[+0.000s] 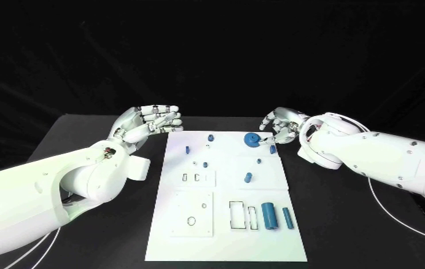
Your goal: Assemble the parts on the task board
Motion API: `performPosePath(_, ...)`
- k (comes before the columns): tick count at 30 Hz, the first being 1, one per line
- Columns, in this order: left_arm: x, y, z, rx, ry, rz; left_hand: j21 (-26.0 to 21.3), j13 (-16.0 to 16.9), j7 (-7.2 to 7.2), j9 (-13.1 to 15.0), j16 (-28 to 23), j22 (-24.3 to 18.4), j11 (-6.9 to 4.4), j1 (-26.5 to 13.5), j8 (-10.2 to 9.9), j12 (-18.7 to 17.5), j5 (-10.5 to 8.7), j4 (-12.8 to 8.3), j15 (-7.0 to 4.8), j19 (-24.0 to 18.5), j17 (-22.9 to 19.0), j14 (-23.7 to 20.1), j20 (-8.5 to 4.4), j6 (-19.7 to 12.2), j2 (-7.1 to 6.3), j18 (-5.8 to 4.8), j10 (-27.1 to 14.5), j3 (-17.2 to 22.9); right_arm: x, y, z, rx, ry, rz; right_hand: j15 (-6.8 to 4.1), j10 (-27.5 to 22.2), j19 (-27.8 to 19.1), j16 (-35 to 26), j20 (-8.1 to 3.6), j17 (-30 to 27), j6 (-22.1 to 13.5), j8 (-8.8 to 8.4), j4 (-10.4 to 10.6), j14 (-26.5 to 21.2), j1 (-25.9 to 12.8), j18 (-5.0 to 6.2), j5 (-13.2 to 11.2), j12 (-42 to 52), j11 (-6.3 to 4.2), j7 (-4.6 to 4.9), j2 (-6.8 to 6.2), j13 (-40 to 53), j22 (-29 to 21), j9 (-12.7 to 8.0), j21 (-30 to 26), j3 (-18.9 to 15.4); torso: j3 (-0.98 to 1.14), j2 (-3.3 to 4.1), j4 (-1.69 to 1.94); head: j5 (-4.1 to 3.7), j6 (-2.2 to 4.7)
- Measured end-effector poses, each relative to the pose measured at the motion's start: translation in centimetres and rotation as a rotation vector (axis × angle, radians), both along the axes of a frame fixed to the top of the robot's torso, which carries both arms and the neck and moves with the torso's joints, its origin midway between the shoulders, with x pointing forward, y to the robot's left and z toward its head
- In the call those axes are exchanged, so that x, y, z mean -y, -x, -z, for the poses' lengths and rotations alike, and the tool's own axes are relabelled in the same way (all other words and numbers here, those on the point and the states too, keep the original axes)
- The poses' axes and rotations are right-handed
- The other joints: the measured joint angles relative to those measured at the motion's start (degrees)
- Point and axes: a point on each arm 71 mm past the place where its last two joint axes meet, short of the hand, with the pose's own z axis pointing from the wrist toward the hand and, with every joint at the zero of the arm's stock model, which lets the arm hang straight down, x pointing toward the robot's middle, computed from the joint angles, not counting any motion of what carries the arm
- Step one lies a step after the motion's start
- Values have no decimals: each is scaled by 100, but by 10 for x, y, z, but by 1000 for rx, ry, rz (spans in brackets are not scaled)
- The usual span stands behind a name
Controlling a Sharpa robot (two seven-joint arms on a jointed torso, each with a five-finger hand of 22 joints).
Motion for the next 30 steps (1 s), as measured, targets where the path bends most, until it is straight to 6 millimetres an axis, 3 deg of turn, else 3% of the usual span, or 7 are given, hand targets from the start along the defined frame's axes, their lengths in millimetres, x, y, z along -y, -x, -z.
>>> performPosePath(9,-1,-1,1,-2,-1,-3,0,0,0,-1,0,0,0,0,0,0,-21,0,21,0,5,-20,0,0,0,-1,0,0,-5,-6,9,-23,10,8,38,148,51,40,5,-1,-59,85,120,0,108,1,81,270,30,17,63,4,0,21,124,-37,0,9,15,-2,-18)
performPosePath(10,-1,-1,1,-2,-1,-4,0,0,0,-1,0,0,0,0,0,0,-21,0,21,0,5,-20,0,0,0,0,0,0,-7,-7,10,-24,11,7,38,148,51,40,5,-1,-59,110,121,0,108,-58,81,270,30,17,63,4,0,21,150,-37,-1,9,18,-1,-21)
performPosePath(13,-2,-2,1,-2,-1,-5,0,0,0,-1,0,-1,0,0,0,0,-21,0,21,0,5,-20,0,0,0,0,0,0,-11,-9,12,-25,12,7,38,148,51,40,5,-1,-59,129,144,0,129,-63,103,294,30,17,85,4,0,26,152,-13,-3,11,23,7,-33)
performPosePath(30,-1,-2,1,-4,-1,-3,0,0,0,-2,0,-1,0,0,0,0,-21,0,20,0,4,-20,0,0,0,-1,0,0,-22,-19,17,-18,19,25,38,147,50,62,5,-2,-59,208,217,1,188,-62,246,316,30,17,144,2,-2,31,176,87,-13,4,15,27,-87)
